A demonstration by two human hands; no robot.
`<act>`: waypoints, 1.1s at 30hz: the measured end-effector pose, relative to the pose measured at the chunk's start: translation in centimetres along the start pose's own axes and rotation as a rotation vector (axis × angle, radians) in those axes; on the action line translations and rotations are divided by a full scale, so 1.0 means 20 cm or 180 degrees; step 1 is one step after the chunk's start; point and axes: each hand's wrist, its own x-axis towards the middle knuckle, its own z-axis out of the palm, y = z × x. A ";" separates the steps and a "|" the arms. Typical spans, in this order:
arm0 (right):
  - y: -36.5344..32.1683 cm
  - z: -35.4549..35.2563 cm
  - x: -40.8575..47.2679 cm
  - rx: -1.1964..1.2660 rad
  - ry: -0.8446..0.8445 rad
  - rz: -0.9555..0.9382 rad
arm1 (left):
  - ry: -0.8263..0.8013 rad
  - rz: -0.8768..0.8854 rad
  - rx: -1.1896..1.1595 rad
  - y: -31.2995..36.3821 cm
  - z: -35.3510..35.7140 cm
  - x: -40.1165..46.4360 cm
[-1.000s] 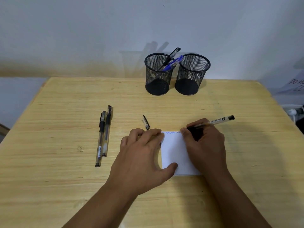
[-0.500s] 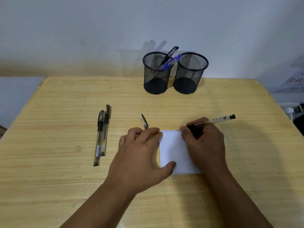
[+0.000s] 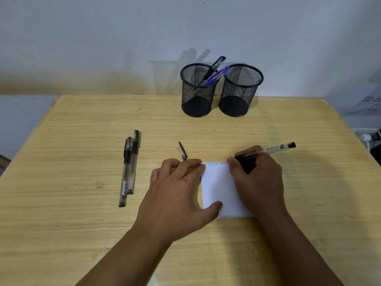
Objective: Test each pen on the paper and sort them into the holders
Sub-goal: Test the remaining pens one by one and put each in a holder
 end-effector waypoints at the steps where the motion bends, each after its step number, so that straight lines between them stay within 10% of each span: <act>1: 0.00 0.00 0.00 -0.0024 -0.0005 -0.0044 | 0.0005 0.0003 0.0001 0.00 0.00 0.00; 27: -0.01 -0.19 0.01 0.1715 -0.0183 0.0815 | 0.0004 0.0045 0.0021 0.01 -0.01 -0.02; 33: -0.05 -0.23 -0.07 0.1962 -0.0289 0.0813 | 0.0318 -0.0139 -0.1077 -0.05 -0.08 0.03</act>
